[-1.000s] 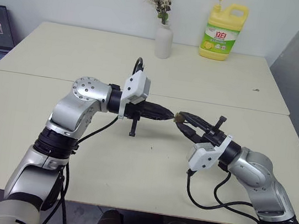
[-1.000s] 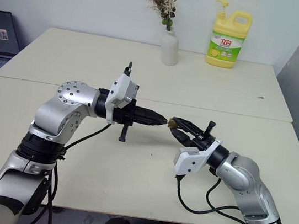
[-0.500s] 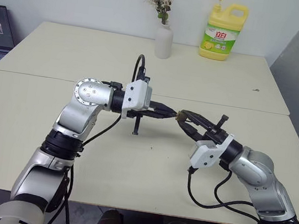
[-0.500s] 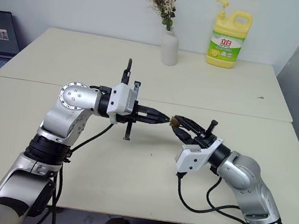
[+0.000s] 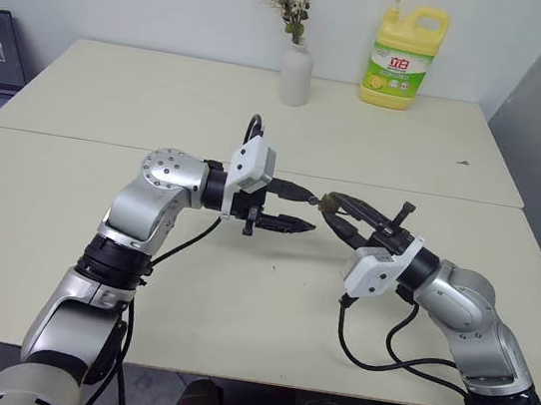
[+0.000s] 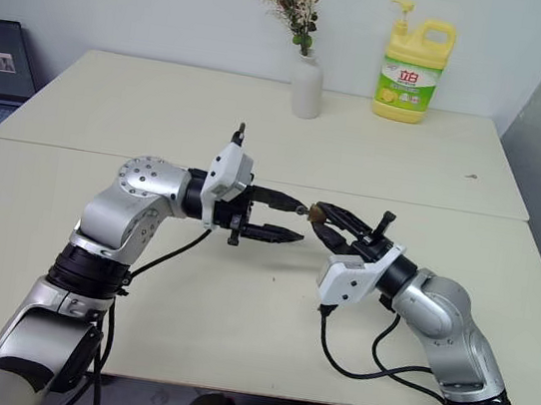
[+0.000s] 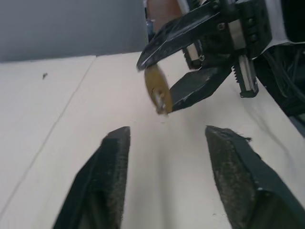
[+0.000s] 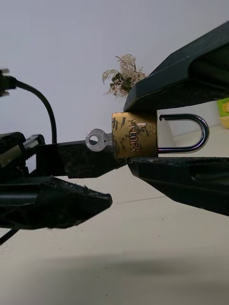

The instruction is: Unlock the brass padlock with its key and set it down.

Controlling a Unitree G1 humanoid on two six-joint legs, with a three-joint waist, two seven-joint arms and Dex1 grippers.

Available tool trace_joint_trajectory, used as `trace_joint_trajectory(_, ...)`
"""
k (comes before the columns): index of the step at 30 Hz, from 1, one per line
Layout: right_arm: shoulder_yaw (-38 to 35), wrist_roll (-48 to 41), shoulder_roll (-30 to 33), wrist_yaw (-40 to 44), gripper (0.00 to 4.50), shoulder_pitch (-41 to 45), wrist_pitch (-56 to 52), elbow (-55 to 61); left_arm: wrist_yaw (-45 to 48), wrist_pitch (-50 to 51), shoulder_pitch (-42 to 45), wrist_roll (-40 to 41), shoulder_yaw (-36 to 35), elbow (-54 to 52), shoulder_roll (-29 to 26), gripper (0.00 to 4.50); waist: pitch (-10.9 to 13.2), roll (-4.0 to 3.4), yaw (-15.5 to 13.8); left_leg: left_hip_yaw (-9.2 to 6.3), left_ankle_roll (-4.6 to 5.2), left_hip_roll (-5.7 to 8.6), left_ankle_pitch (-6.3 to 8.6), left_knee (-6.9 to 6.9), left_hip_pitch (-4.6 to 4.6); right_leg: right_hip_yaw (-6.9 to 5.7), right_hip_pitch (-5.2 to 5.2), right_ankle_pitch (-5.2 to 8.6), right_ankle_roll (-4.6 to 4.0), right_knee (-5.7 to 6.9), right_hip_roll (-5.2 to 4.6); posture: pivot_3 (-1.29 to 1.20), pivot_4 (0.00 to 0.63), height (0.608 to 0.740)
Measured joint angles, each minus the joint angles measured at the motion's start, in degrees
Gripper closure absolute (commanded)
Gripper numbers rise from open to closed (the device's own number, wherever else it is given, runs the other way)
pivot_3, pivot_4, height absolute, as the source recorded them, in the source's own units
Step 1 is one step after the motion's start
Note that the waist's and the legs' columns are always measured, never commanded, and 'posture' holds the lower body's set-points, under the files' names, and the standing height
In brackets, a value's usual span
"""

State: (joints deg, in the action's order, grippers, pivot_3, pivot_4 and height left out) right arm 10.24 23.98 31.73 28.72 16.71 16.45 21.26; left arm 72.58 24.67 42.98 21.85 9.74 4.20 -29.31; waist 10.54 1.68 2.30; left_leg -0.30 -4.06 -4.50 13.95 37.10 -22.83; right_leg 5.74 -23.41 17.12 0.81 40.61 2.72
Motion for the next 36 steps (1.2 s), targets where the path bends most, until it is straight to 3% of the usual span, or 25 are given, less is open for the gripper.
trace_joint_trajectory(5,0.00,0.00,-0.06,0.00,3.56,0.00,0.00,0.00,-4.77,13.39,1.59,4.92,-0.32,-5.23,0.58,1.15,0.00,0.00,-0.10,-0.03,0.00,0.00,0.00,0.01,-0.01,-0.01,0.00,0.00,0.00,0.01,0.00,0.00,0.150,0.740)
trace_joint_trajectory(23,0.04,0.00,-0.25,0.01,3.56,0.00,-0.04,0.00,-10.04,19.15,3.67,7.60,-1.64,-6.65,1.40,1.15,0.00,0.00,-0.01,-0.04,-0.02,0.01,-0.01,0.02,0.06,-0.01,0.00,0.02,-0.03,0.17,0.00,0.00,0.150,0.740)
trace_joint_trajectory(27,0.06,0.01,-0.29,0.01,3.56,0.00,-0.06,0.00,-10.03,19.93,3.80,8.41,-1.66,-6.65,1.71,2.05,0.00,0.00,0.00,-0.04,-0.02,0.01,-0.01,0.02,0.06,-0.02,0.00,0.02,-0.03,0.17,0.00,0.00,0.150,0.740)
trace_joint_trajectory(34,0.38,0.06,-0.70,0.02,3.56,0.27,-0.09,-0.01,-9.46,20.19,3.80,8.71,-1.39,-6.67,1.76,4.25,0.00,0.00,0.00,-0.04,-0.02,0.01,-0.01,0.02,0.06,-0.01,0.00,0.02,-0.03,0.17,0.00,0.00,0.150,0.740)
trace_joint_trajectory(36,0.46,0.09,-0.75,0.02,3.56,0.27,-0.12,-0.01,-9.39,20.16,3.80,8.71,-1.34,-6.67,1.62,4.33,0.00,0.00,0.00,-0.04,-0.02,0.01,-0.01,0.02,0.06,-0.01,0.00,0.02,-0.03,0.17,0.00,0.00,0.150,0.740)
